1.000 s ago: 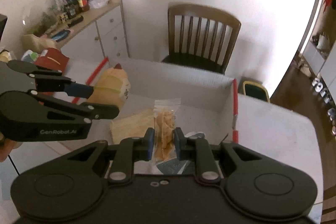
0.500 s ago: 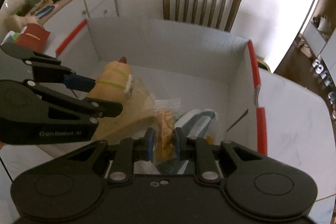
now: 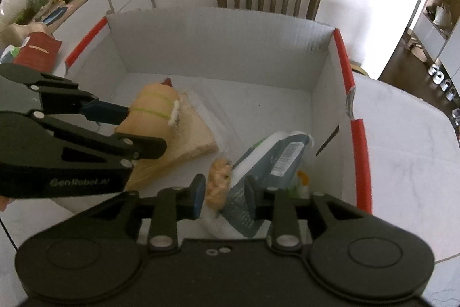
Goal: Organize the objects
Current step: 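Open both tools to release the pig plush and snack in the box, then move both tools back over the remaining items on the table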
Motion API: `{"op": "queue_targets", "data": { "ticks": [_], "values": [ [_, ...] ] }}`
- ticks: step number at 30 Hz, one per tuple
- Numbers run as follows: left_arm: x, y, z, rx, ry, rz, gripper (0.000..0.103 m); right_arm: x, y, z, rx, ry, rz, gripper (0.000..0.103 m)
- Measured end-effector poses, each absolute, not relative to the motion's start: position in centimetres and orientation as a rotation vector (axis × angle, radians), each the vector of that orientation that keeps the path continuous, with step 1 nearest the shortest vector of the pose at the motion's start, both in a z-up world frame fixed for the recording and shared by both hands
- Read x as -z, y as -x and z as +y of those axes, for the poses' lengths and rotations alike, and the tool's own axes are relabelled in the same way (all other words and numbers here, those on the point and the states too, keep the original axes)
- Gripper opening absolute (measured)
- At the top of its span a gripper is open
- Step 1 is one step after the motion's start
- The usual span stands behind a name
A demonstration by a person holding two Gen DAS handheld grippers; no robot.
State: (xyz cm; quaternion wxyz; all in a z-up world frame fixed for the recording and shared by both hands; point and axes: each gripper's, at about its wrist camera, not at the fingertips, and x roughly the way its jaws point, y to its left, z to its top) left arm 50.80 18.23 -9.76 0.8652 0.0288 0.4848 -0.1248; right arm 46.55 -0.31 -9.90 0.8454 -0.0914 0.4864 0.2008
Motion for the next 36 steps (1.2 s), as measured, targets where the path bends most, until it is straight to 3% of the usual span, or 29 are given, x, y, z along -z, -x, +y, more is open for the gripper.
{"op": "queue_targets", "data": {
  "ticks": [2,4,36],
  "values": [
    [9.4,-50.6,18.5,0.259,-0.039,1.003,0.052,9.4,-46.4,-0.5,-0.429,0.195,1.015,0.036],
    [8.9,-50.3,18.5,0.252,-0.031,0.988,0.054,8.9,-46.3,-0.7,-0.433,0.189,1.008,0.038],
    [-1.4,-39.4,15.2,0.202,-0.021,0.814,0.054,-0.1,-37.9,-5.5,-0.49,0.185,0.832,0.048]
  ]
}}
